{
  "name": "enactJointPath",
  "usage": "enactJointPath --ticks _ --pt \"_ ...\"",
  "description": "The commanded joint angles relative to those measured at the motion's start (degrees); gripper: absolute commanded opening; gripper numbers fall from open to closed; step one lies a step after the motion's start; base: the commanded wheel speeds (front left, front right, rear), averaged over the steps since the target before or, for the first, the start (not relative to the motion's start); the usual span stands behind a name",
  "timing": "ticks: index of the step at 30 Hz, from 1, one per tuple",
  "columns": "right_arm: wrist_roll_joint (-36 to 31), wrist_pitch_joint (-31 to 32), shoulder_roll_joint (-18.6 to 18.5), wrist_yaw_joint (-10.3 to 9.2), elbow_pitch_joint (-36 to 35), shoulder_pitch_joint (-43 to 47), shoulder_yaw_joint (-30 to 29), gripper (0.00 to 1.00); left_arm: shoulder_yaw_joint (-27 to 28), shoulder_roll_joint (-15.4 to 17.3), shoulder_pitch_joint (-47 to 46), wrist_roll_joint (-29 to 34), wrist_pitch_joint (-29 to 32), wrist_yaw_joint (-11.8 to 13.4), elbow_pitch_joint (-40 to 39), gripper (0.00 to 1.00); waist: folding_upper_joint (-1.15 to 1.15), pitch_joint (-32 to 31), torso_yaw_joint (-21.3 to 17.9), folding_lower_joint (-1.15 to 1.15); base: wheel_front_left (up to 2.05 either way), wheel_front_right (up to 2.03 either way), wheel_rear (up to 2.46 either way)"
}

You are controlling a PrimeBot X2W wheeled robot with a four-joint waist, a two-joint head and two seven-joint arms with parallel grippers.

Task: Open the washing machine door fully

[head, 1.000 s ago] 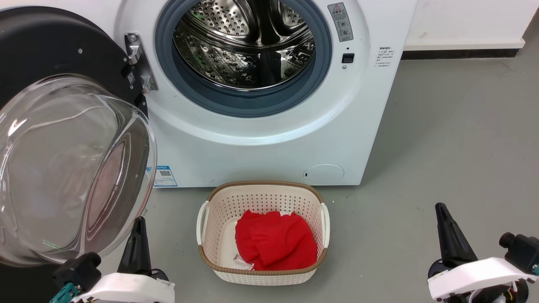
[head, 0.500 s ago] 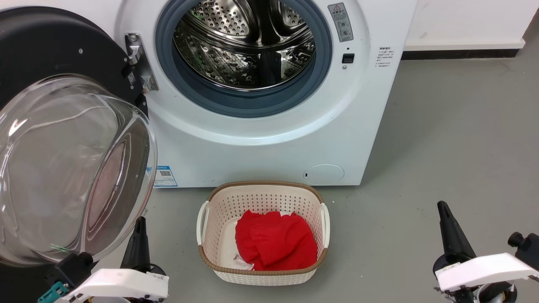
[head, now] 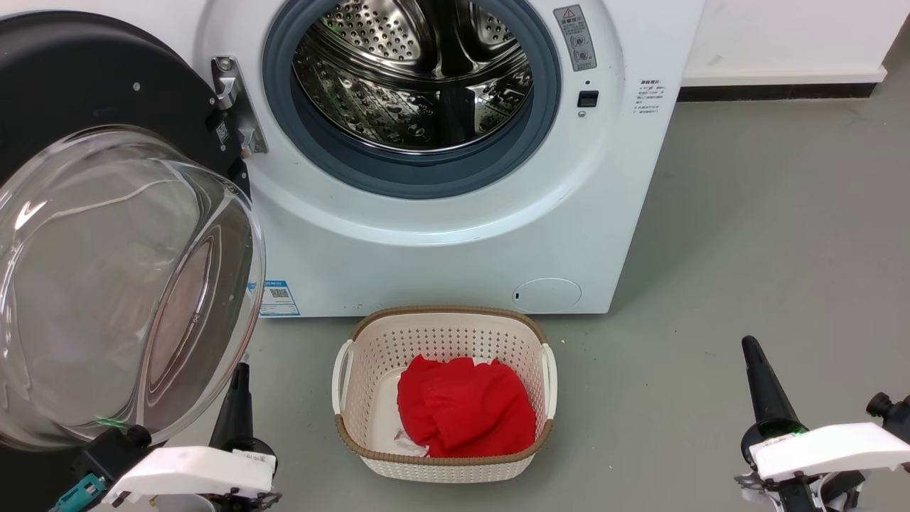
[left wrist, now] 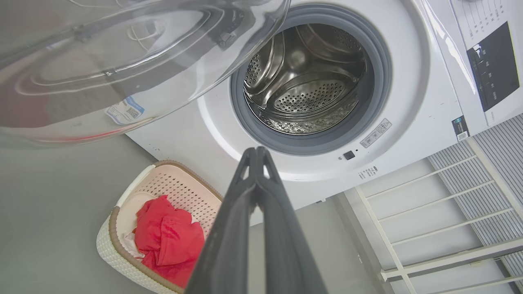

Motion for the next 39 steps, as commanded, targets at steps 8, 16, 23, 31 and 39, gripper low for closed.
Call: enactJointPath --ticks 8,16,23,31,39 --pt "7.4 1.3 -0.5 0.00 0.5 -2.0 -0.5 0.00 0.6 0.1 -2.4 -7.4 1.9 -0.6 0.5 0.00 0.00 0.0 0.0 0.00 0.00 0.00 0.00" --pt "12.4 2.3 -0.5 0.00 1.2 -2.6 -0.9 0.00 0.8 0.1 -2.9 -12.4 3.1 -1.0 1.2 0.00 0.00 0.0 0.0 0.00 0.00 0.00 0.00" --pt "16.4 3.0 -0.5 -0.01 1.8 -3.0 -1.2 0.00 1.0 0.2 -3.4 -16.5 4.1 -1.2 1.8 0.00 0.00 -0.1 0.0 0.00 0.00 0.00 0.00" --pt "20.6 3.8 -0.4 -0.01 2.5 -3.5 -1.5 0.00 1.2 0.2 -3.8 -20.8 5.2 -1.5 2.4 0.00 0.00 -0.1 0.0 0.00 0.00 0.00 0.00" --pt "24.5 4.6 -0.4 -0.01 3.1 -4.0 -1.9 0.00 1.4 0.2 -4.4 -25.0 6.2 -1.7 3.0 0.00 0.00 -0.1 0.1 0.00 0.00 0.00 0.00"
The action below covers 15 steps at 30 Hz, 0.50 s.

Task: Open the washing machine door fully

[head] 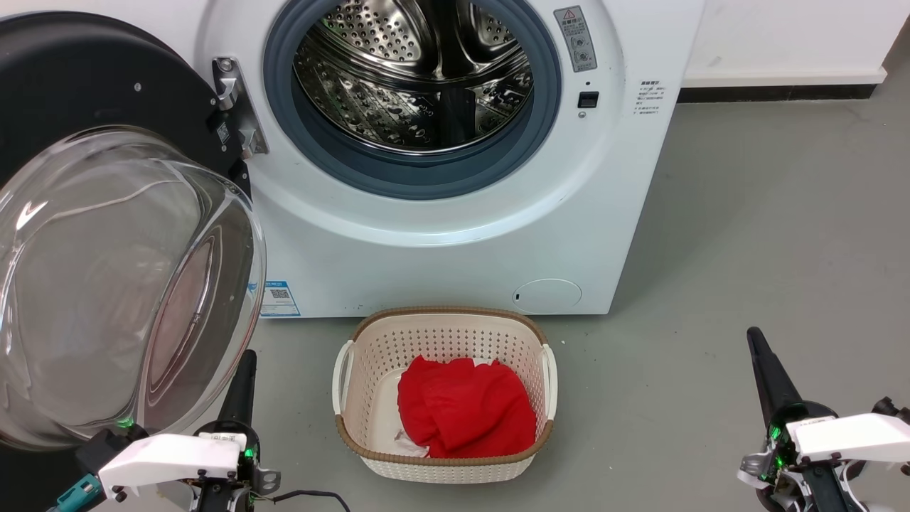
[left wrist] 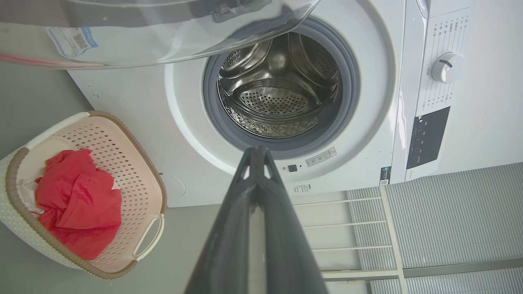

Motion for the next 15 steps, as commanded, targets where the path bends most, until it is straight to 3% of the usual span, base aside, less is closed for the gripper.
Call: enactJointPath --ticks 1,15 --pt "1.2 0.2 -0.2 -0.01 0.0 -1.4 -0.2 0.00 0.2 0.1 -1.3 -1.2 0.4 -0.2 0.0 0.00 0.00 0.0 0.0 0.00 0.00 0.00 0.00" --pt "7.5 1.5 -0.1 -0.01 1.0 -2.0 -0.7 0.00 0.5 0.1 -1.9 -7.7 2.0 -0.7 0.9 0.00 0.00 0.0 0.0 0.00 0.00 0.00 0.00"
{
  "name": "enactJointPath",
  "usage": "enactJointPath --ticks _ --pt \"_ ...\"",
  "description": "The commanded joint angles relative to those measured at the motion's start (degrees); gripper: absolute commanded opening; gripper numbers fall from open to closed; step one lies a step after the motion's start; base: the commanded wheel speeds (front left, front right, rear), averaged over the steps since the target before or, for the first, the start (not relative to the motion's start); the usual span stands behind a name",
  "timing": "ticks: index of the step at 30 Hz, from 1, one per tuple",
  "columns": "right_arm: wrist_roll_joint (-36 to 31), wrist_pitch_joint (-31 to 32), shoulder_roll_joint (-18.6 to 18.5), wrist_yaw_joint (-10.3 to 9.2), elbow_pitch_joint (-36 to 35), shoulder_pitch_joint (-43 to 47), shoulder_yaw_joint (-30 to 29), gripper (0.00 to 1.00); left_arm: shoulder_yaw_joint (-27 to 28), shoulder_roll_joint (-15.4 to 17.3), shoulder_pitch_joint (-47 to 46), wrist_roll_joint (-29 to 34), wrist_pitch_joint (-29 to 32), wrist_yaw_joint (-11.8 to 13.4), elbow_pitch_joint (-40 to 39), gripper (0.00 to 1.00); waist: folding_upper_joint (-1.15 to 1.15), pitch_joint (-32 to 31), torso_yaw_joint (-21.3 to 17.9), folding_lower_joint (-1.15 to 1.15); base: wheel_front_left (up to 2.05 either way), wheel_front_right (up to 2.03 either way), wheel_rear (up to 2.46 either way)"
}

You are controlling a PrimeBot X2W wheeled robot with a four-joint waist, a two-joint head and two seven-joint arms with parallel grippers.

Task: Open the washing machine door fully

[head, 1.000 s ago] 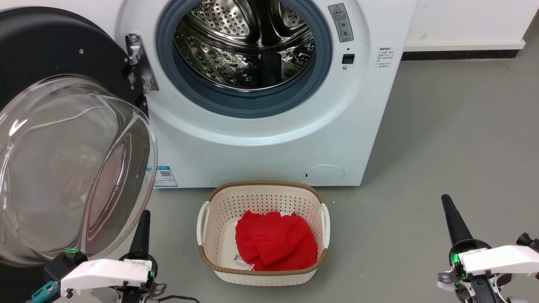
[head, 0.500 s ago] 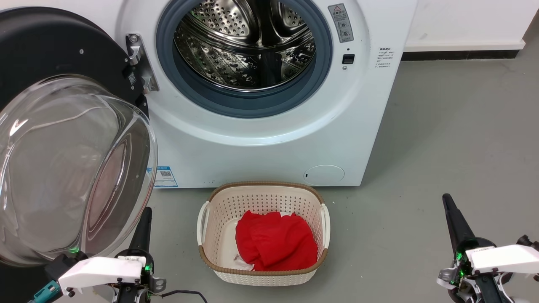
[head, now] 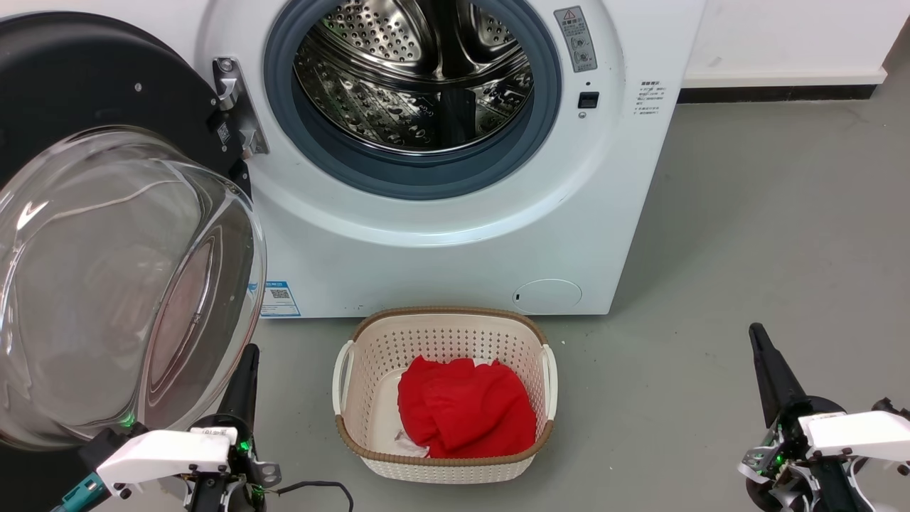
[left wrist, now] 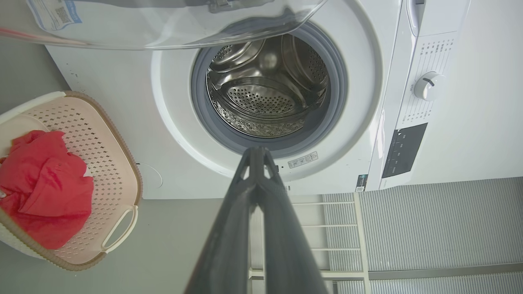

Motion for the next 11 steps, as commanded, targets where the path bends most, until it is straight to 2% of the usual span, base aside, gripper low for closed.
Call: enactJointPath --ticks 1,11 --pt "1.2 0.2 -0.1 -0.01 0.1 -1.1 -0.1 0.00 0.2 0.1 -1.0 -1.2 0.3 -0.4 0.1 0.00 0.00 0.0 0.0 0.00 0.00 0.00 0.00" --pt "4.8 1.0 0.0 -0.02 0.7 -1.2 -0.5 0.00 0.4 0.1 -1.5 -5.0 1.3 -0.6 0.7 0.00 0.00 0.0 0.0 0.00 0.00 0.00 0.00"
